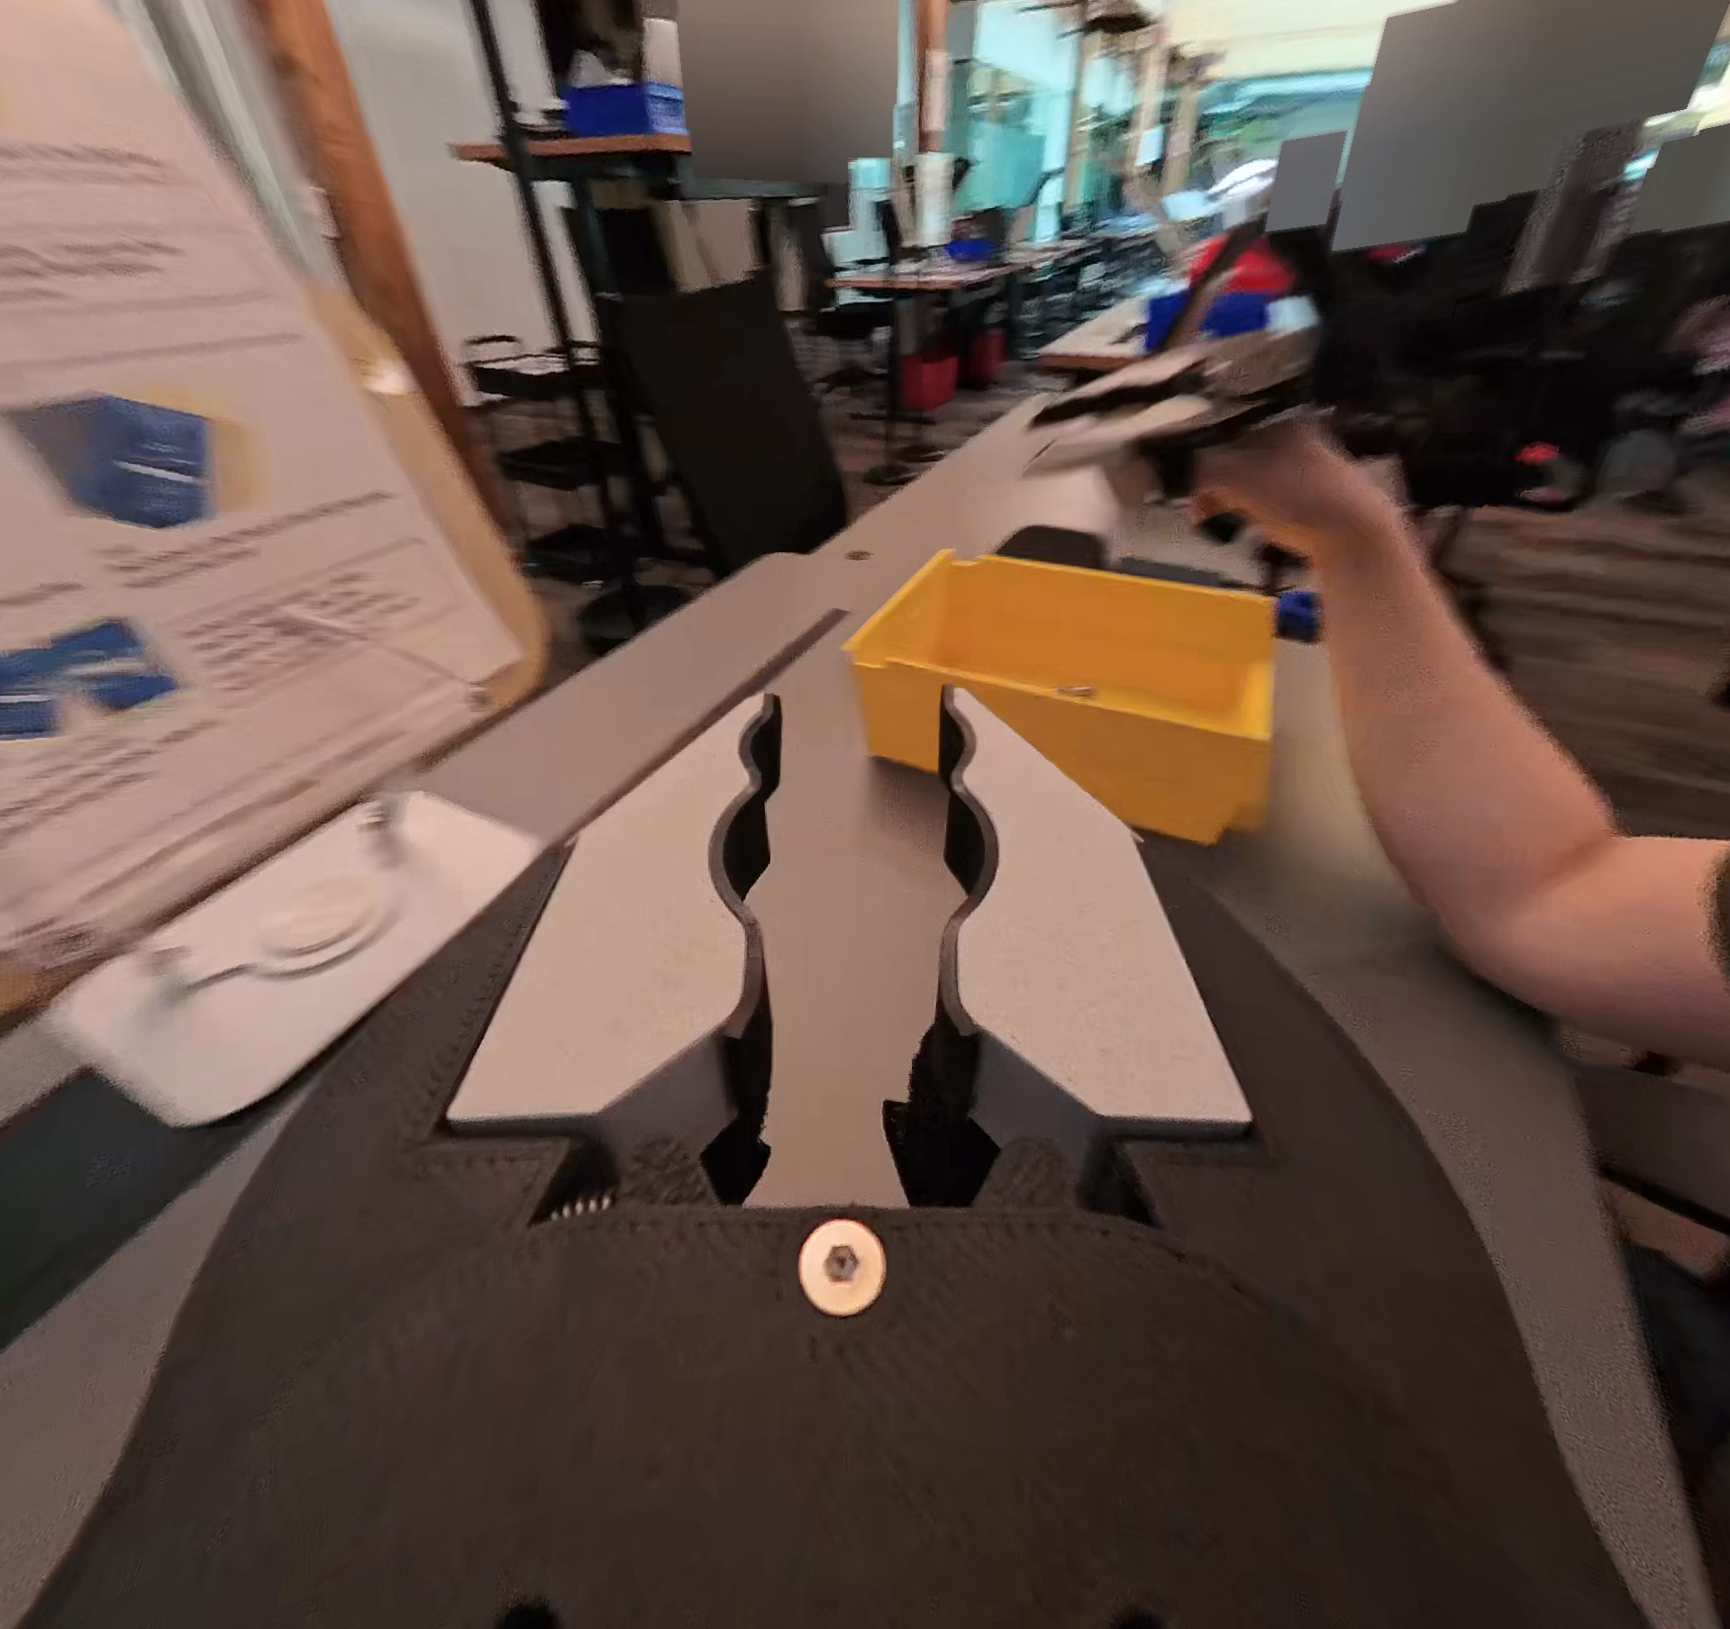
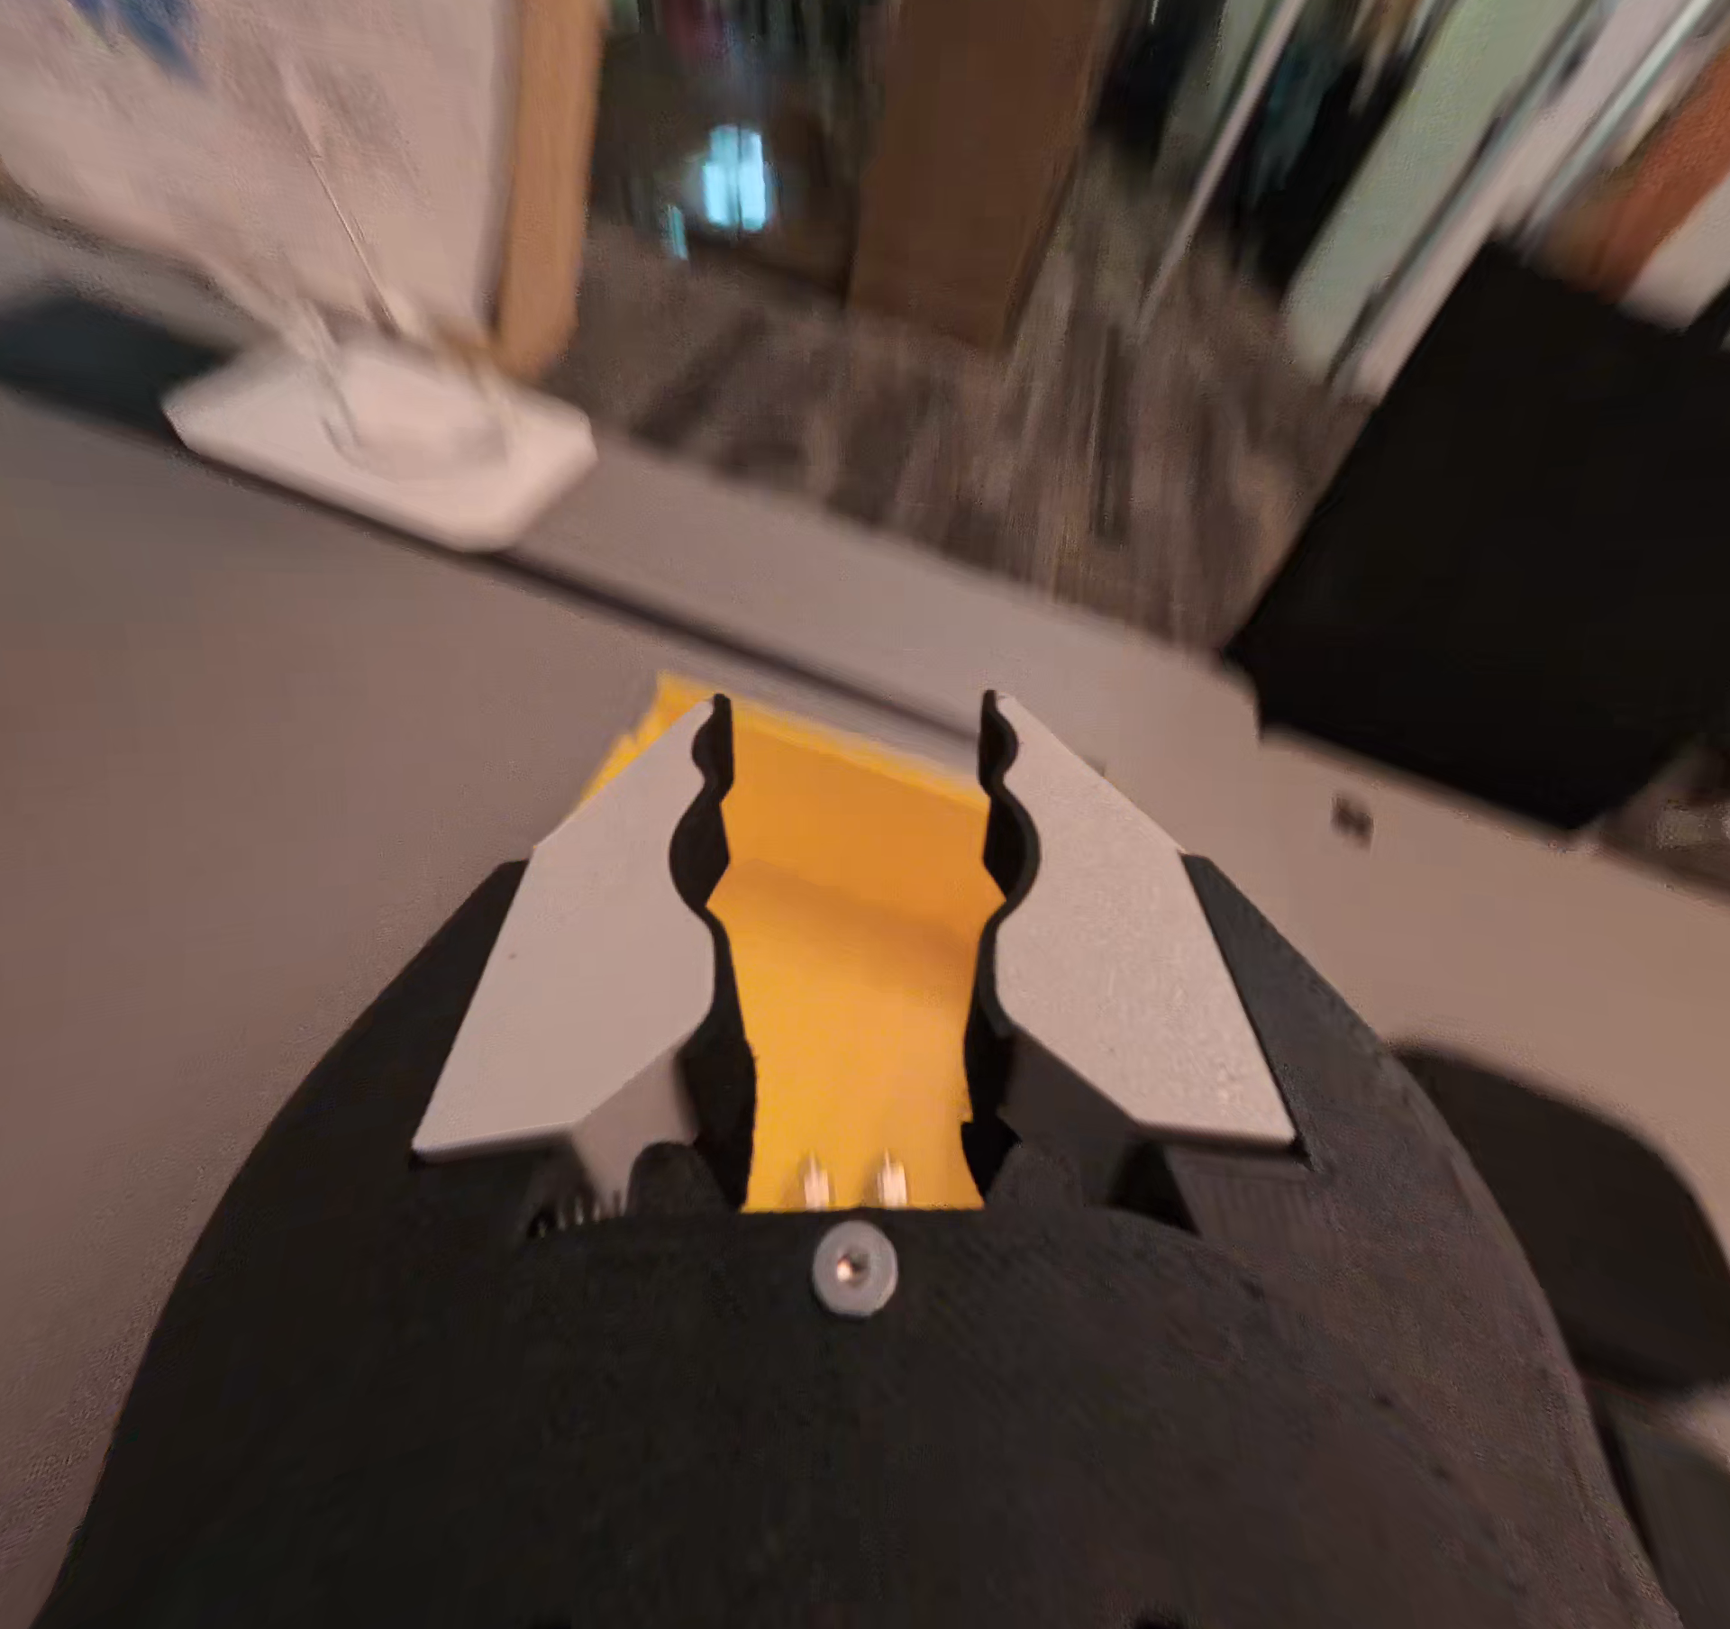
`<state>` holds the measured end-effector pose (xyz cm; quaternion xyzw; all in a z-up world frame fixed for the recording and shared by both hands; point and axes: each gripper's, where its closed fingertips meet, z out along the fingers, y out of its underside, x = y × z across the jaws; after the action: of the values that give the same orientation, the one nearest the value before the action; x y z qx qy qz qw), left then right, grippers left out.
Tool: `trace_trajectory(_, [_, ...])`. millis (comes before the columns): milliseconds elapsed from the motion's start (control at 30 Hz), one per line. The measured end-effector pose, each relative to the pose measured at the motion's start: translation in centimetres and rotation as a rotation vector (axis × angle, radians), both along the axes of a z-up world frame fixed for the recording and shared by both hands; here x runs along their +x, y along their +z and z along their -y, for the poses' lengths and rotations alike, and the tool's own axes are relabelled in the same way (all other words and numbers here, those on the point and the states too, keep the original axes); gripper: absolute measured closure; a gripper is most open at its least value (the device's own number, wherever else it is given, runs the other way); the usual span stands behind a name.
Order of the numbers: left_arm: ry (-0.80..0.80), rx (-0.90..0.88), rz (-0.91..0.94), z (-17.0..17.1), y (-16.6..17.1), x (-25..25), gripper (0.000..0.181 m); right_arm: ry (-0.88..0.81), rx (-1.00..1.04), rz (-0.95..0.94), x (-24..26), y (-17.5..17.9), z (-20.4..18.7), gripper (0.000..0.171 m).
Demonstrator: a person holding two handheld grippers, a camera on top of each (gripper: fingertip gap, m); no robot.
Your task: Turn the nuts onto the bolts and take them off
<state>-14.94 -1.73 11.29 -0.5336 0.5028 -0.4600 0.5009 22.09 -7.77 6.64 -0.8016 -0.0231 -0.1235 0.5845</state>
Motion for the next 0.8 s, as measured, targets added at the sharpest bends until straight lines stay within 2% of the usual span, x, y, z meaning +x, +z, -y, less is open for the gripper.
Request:
trace_trajectory(33, [0.063, 0.042, -0.016, -0.8, 0.5, -1.5, 0.149, 0.051, 0.125, 0.031, -1.7, 2.8, 0.0, 0.113])
trace_trajectory(100, [0.215, 0.138, -0.084, -2.6, 1.3, -5.3, 0.149, 0.159, 0.316, 0.07, -5.4, 7.2, 0.3, 0.109])
trace_trajectory(200, [0.419, 0.194, -0.176, -4.1, 1.7, -12.0, 0.15, 0.288, 0.49, 0.18, -10.3, 11.0, 1.1, 0.113])
trace_trajectory(300, [0.431, 0.187, -0.323, -3.5, -0.2, -16.9, 0.153, 0.398, 0.558, 0.3, -14.5, 12.3, 1.4, 0.122])
trace_trajectory(400, [0.505, 0.22, -0.612, -5.6, -4.0, -22.5, 0.155, 0.486, 0.548, 0.318, -17.5, 12.1, 1.0, 0.124])
trace_trajectory(500, [0.407, 0.246, -1.007, -6.9, -10.1, -27.5, 0.155, 0.562, 0.529, 0.332, -19.8, 11.6, 0.4, 0.124])
trace_trajectory(633, [0.119, 0.173, -1.433, -6.4, -17.9, -32.7, 0.159, 0.629, 0.476, 0.353, -21.9, 10.1, -0.7, 0.124])
trace_trajectory(700, [0.002, 0.134, -1.578, -6.2, -20.1, -34.5, 0.159, 0.654, 0.446, 0.357, -22.8, 9.3, -1.4, 0.124])
trace_trajectory(800, [-0.167, 0.158, -1.741, -6.4, -21.8, -36.6, 0.162, 0.689, 0.405, 0.361, -24.0, 8.1, -2.4, 0.124])
